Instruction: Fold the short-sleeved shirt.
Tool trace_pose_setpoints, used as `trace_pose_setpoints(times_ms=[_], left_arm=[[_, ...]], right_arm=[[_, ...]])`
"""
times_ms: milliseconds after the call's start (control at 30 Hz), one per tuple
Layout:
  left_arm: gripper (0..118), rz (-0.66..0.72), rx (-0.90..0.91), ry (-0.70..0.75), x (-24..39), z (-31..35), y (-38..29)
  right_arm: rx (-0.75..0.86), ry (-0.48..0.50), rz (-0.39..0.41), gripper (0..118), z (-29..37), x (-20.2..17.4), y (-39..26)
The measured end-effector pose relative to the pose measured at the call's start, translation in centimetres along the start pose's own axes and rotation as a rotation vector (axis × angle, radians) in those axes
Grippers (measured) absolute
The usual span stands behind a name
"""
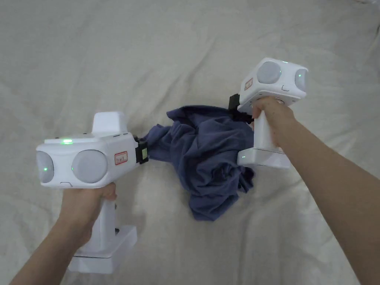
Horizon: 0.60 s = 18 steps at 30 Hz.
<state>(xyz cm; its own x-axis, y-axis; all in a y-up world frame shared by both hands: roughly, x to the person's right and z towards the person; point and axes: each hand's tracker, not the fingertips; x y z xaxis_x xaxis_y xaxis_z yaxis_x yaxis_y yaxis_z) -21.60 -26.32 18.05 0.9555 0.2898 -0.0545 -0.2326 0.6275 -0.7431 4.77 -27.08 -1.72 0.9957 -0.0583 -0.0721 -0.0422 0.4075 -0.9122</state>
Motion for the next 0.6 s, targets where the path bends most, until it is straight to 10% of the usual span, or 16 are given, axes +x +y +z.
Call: trace_pose_setpoints(times_ms=[600], left_arm=[[0, 0.042, 0.118, -0.014, -0.7, 7.0, 1.7]], right_arm=[[0.319, 0.118, -0.012, 2, 19.4, 8.4, -3.7]])
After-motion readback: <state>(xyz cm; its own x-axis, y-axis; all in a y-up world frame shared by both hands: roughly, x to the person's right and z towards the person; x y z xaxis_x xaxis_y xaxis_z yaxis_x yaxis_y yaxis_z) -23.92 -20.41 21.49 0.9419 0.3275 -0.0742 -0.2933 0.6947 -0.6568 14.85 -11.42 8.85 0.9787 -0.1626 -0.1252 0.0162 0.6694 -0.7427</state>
